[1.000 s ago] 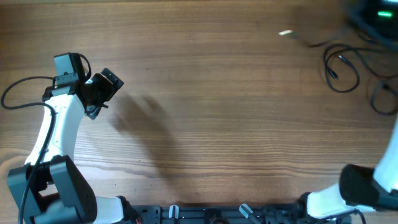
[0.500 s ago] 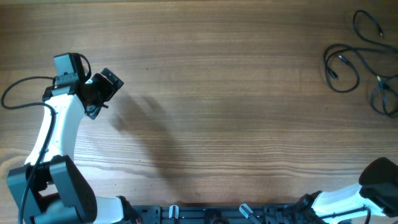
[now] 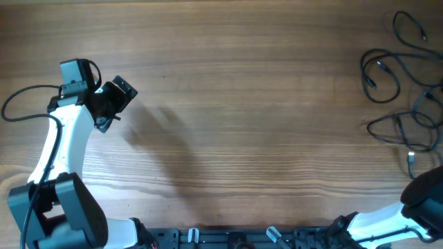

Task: Untangle cables

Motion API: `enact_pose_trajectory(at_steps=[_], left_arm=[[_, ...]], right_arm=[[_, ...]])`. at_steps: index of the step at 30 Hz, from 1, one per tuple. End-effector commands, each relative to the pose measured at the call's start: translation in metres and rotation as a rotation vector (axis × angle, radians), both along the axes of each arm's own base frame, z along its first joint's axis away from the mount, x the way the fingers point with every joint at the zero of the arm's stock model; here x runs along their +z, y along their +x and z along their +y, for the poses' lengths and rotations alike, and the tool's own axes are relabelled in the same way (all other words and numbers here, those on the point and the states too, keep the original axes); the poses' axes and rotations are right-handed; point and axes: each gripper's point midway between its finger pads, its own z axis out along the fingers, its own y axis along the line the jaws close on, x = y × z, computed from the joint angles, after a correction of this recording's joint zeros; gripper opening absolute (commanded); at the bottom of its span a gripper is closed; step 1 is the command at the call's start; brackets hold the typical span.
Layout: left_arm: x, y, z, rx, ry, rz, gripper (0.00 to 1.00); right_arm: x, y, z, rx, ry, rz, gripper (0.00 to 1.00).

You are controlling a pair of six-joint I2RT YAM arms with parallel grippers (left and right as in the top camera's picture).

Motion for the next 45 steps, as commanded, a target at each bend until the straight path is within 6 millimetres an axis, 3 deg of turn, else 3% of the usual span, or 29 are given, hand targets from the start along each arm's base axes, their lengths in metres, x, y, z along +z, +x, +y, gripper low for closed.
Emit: enact_pose_trajectory(at_steps=[1,3,4,7,8,9,12,14,19,33,35,39,42,45], left_arm=[[0.001,-0.001,0.004,-0.004,0.02,-0.004,1.0],[0.001,-0.001,0.004,-0.004,0.02,-0.004,1.0],[0.001,-0.001,0.004,-0.004,0.02,-0.004,1.0],[0.001,-0.001,0.004,-0.004,0.02,-0.004,1.0],[0.001,-0.001,0.004,-0.004,0.02,-0.004,1.0],[0.001,-0.001,0.004,-0.004,0.02,-0.004,1.0],[0.001,-0.001,0.004,-0.004,0.02,-0.004,1.0],[0.001,-0.001,0.004,-0.004,0.02,-0.004,1.0],[0.001,-0.001,0.004,-0.004,0.02,-0.004,1.0],[0.001,-0.001,0.004,-0.004,0.02,-0.004,1.0],[0.001,-0.001,0.004,-0.004,0.02,-0.004,1.0],[0.001,-0.001,0.004,-0.004,0.02,-0.004,1.0],[0.001,-0.001,0.004,-0.004,0.02,-0.004,1.0],[0.001,-0.001,0.004,-0.004,0.02,-0.004,1.0]], right_arm=[[0.027,0.046,0.052,0.353,0.128,-0.254,1.0],[0.058,0.066,0.085,0.548,0.102,-0.375,1.0],[0.084,0.076,0.114,0.693,0.05,-0.432,0.99],[0.132,0.086,0.195,1.022,-0.087,-0.52,1.0],[0.147,0.084,0.232,1.151,-0.122,-0.555,1.0],[0.162,0.073,0.29,1.352,-0.165,-0.595,1.0],[0.169,0.041,0.372,1.6,-0.234,-0.576,1.0],[0.168,0.026,0.407,1.692,-0.236,-0.573,1.0],[0.147,0.008,0.404,1.718,-0.246,-0.421,1.0],[0.138,0.008,0.404,1.725,-0.228,-0.388,1.0],[0.146,0.012,0.405,1.72,-0.255,-0.428,1.0],[0.183,0.019,0.406,1.736,-0.436,-0.633,1.0],[0.188,0.009,0.398,1.737,-0.574,-0.742,1.0],[0.179,-0.013,0.377,1.693,-0.714,-0.831,1.0]])
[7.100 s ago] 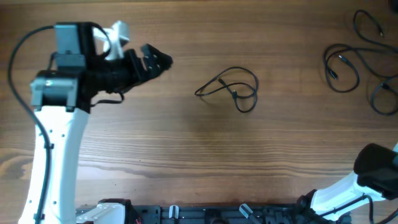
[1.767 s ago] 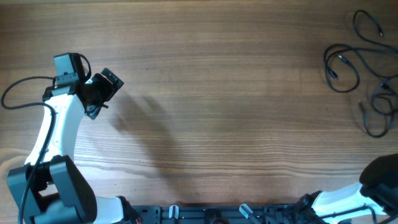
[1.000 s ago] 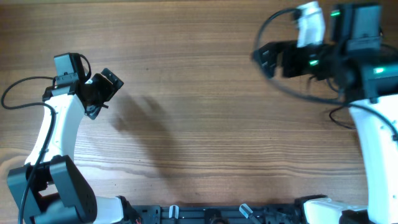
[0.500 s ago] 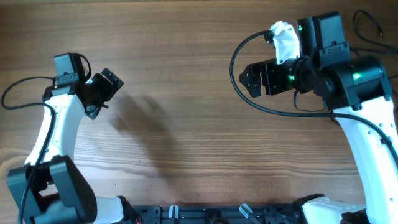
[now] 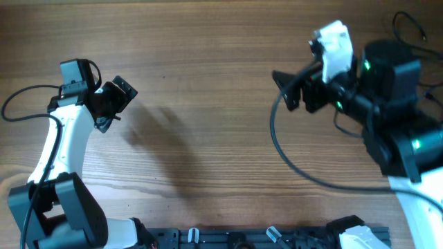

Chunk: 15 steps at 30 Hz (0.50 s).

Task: Untangle cables

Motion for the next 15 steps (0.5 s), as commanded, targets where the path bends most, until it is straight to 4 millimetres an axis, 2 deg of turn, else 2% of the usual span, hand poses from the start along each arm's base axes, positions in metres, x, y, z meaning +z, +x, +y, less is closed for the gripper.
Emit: enact_pose_trajectory(at_steps=[1,4,7,10,13,15], left_arm=[[0.001,-0.001,0.004,-0.004,0.02,-0.004,1.0],[0.001,-0.001,0.004,-0.004,0.02,-0.004,1.0],[0.001,-0.001,0.004,-0.004,0.02,-0.004,1.0],[0.001,-0.001,0.004,-0.004,0.02,-0.004,1.0],[0.001,-0.001,0.004,-0.004,0.02,-0.004,1.0],[0.001,-0.001,0.004,-0.004,0.02,-0.004,1.0]], right_arm=[[-0.015,-0.023,-0.025,-0.035,-0.042,-0.11,1.0],[-0.026,-0.043,-0.046,-0.088,-0.043,-0.235,1.0],[-0.03,-0.058,-0.057,-0.122,-0.027,-0.421,1.0],[-0.056,-0.074,-0.059,-0.126,-0.011,-0.536,1.0],[-0.085,-0.08,-0.06,-0.125,-0.001,-0.579,1.0],[-0.095,-0.082,-0.06,-0.126,0.004,-0.601,1.0]])
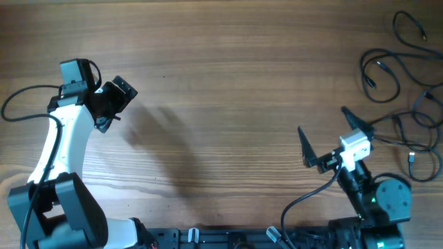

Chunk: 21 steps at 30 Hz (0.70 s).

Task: Untangle cables

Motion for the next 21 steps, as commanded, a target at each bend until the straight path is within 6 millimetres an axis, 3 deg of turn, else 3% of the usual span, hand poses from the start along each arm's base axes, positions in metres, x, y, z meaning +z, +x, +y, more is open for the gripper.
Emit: enact_pose_trajectory(at_steps=[1,10,14,21], left_arm=[[0.002,0.0,0.003,-0.006,0.018,-0.007,1.0],[0.002,0.0,0.003,-0.005,0.018,-0.007,1.0],[0.002,0.0,0.003,-0.005,0.018,-0.007,1.0],[0.002,0.0,0.003,-0.005,0.018,-0.007,1.0]], right_arm=[[-0.013,-0.004,-0.002,-0.01,-0.003,-0.049,1.0],[-0.061,-0.003,-0.001,-0.003,0.002,-0.084,1.0],[-0.084,-0.003,0.002,0.014,-0.005,0.014,1.0],[-0.084,-0.002,0.002,0.015,0.061,0.046,1.0]])
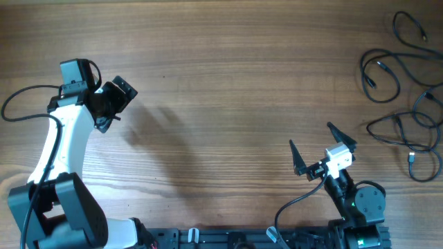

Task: Untangle cables

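Observation:
A tangle of thin black cables (401, 104) lies at the table's far right edge, with loops running from the back corner down to a plug end (411, 158). My right gripper (318, 146) stands open near the front right, its two fingers spread wide, left of the cables and holding nothing. My left gripper (113, 105) hovers at the far left of the table, fingers apart and empty, far from the cables.
The wooden table (228, 104) stretches between the two arms. The left arm's own black lead (21, 97) loops off the left edge. A black rail (228, 238) with clips runs along the front edge.
My right gripper has shifted a little to the left and toward the front edge, still open. The cables and the left arm have not moved.
At first my right arm sat folded at the front right corner, gripper out of sight. Then it was raised high over the right side, covering some of the cables. Then it stood low at the front right with open fingers, and now slightly further left.

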Motion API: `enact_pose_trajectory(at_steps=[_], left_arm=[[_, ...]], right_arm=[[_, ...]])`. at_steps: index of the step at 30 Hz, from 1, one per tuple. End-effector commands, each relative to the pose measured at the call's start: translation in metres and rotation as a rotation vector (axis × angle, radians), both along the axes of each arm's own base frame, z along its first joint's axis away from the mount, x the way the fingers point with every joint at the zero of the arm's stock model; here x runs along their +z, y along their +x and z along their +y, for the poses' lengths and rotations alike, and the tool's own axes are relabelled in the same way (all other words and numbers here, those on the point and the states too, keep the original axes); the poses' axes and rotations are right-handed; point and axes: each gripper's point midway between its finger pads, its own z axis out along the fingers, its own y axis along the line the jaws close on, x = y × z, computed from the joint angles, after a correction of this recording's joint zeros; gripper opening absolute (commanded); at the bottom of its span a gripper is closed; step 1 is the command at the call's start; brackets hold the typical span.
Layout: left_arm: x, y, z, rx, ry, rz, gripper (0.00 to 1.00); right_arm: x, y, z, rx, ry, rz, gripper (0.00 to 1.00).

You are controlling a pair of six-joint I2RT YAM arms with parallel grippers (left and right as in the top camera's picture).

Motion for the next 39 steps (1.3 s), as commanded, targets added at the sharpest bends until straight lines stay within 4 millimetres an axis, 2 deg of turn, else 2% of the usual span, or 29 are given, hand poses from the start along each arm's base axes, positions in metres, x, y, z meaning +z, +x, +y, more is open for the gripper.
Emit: enact_pose_trajectory(at_steps=[1,9,13,16,18,20,23,26,30,32,39], left_arm=[[0.002,0.0,0.003,-0.005,0.018,-0.007,1.0],[0.002,0.0,0.003,-0.005,0.017,-0.006,1.0],[0.016,0.002,-0.007,-0.034,0.029,-0.045,1.0],[0.047,0.003,-0.026,-0.086,0.193,-0.116,1.0],[0.08,-0.01,-0.034,-0.092,0.396,-0.184,1.0],[0.101,-0.026,-0.043,-0.102,0.422,-0.278,1.0],[0.124,-0.049,-0.044,-0.087,0.406,-0.459,1.0],[0.137,-0.072,-0.057,-0.275,0.492,-0.67,1.0],[0.148,-0.099,-0.066,-0.426,0.664,-0.899,1.0],[0.147,-0.108,-0.066,-0.459,0.732,-0.949,1.0],[0.116,-0.124,-0.06,-0.425,0.778,-1.021,1.0]], right_arm=[[0.001,-0.001,0.002,0.012,0.019,0.0,1.0],[0.001,-0.001,0.002,0.012,0.019,0.0,1.0],[0.001,-0.001,0.002,0.012,0.019,0.0,1.0],[0.001,-0.001,0.002,0.012,0.019,0.0,1.0],[0.001,-0.001,0.002,0.012,0.019,0.0,1.0],[0.001,-0.001,0.002,0.012,0.019,0.0,1.0],[0.001,-0.001,0.002,0.012,0.019,0.0,1.0],[0.001,-0.001,0.002,0.012,0.019,0.0,1.0],[0.002,-0.001,0.002,0.012,0.019,0.0,1.0],[0.001,-0.001,0.002,0.012,0.019,0.0,1.0],[0.001,-0.001,0.002,0.012,0.019,0.0,1.0]])
